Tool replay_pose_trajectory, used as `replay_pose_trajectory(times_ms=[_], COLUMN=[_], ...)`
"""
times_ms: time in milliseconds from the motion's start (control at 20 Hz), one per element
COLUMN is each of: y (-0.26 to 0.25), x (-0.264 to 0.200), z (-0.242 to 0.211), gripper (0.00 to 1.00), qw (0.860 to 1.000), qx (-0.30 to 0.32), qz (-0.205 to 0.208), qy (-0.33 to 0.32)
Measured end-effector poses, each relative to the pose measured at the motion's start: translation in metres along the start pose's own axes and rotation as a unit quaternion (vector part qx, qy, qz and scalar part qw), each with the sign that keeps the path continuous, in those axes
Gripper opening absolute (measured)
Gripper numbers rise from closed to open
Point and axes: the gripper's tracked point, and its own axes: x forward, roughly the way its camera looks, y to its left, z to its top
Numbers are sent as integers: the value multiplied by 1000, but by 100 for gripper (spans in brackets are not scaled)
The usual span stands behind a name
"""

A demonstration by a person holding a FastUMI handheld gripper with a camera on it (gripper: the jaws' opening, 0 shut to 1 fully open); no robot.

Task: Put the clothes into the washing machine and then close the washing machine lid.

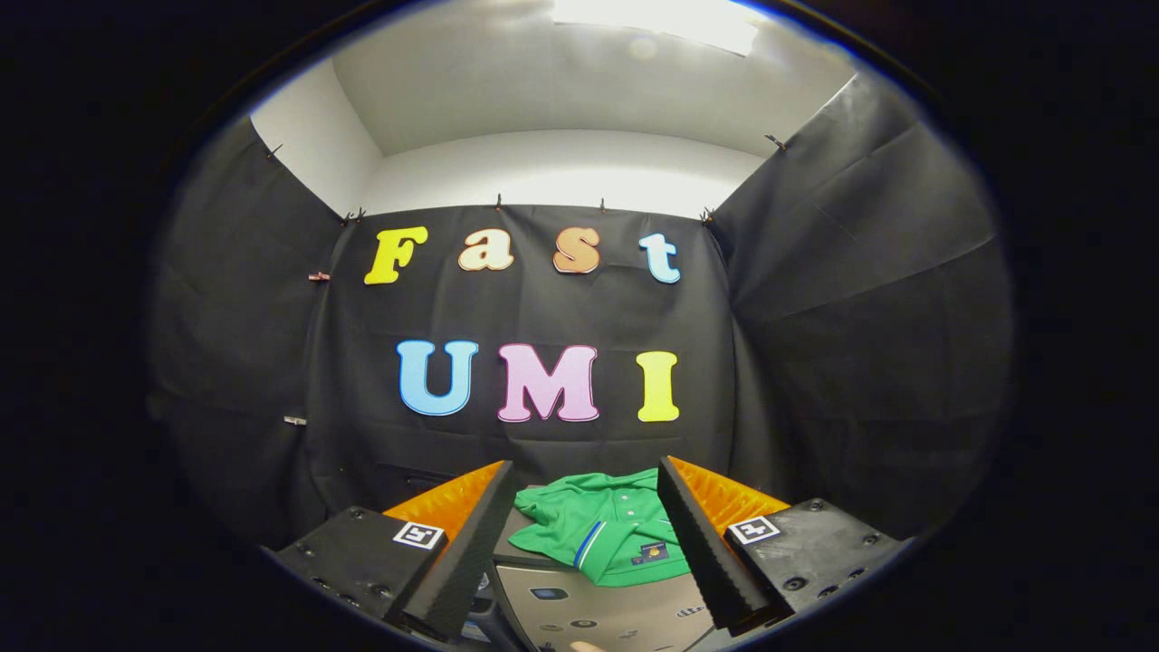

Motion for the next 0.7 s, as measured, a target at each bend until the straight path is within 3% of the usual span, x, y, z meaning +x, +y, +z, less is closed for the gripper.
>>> replay_pose_trajectory(times_ms=[700], y=[-11], x=[59], z=[-14], gripper=[98], qw=[999], qx=[-15], qz=[-19], qy=[42])
